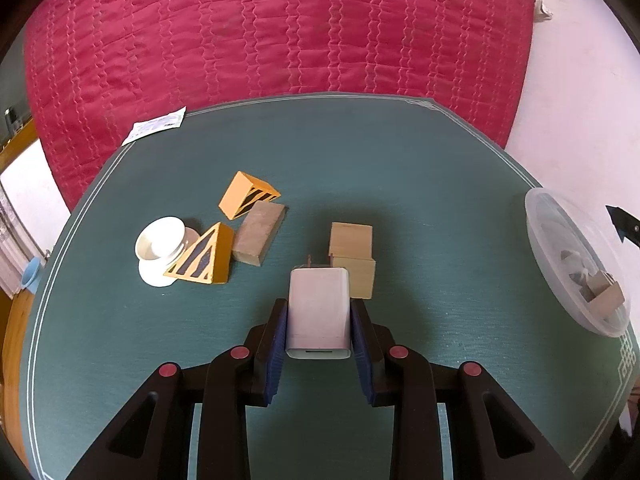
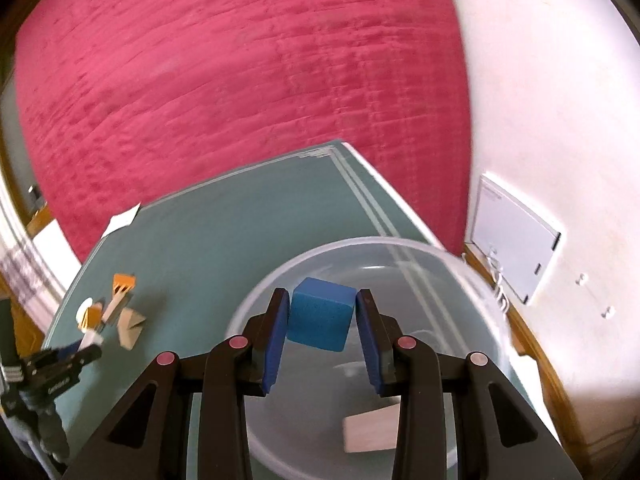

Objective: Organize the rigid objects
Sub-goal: 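Lower the blue cube into the clear bowl and open the right gripper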

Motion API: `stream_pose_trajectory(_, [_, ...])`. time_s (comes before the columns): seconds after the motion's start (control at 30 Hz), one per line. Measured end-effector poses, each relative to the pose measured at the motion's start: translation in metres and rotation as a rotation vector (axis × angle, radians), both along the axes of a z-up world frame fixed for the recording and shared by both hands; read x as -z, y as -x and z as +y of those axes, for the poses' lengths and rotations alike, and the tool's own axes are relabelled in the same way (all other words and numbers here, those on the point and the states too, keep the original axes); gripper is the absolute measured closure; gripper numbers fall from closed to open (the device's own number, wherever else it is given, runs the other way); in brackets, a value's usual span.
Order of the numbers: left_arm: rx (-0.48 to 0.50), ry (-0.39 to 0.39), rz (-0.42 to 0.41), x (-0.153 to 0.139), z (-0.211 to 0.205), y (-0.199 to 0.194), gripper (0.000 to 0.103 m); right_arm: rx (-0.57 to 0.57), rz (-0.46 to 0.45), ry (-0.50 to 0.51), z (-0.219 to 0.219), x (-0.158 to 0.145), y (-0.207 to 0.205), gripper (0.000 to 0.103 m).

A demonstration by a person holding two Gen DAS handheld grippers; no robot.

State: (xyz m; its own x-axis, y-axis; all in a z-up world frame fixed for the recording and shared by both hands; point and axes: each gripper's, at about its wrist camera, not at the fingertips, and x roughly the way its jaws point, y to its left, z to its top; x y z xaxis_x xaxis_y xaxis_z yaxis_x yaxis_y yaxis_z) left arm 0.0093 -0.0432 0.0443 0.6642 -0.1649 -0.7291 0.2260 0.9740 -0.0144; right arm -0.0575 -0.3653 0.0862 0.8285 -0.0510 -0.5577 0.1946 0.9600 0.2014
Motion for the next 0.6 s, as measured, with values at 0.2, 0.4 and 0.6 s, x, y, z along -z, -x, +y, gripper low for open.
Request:
stream_pose_trajectory(0.2, [0.024,0.0,-0.005,-0.003,-0.011,0.003,0.071,0.056,-0.034,-0.087,-0.03,0.001,0.004,0.067])
stream_pose_trajectory(0.4, [0.061,-0.003,-0.015,-0.008,-0.025,0.009,0.071,0.103,-0.049,-0.169,-0.051,0.008,0.002,0.057])
stream_pose_trajectory(0.6, [0.097,-0.006,-0.022,-0.011,-0.041,0.012,0.071,0.15,-0.048,-0.196,-0.064,0.011,0.005,0.052])
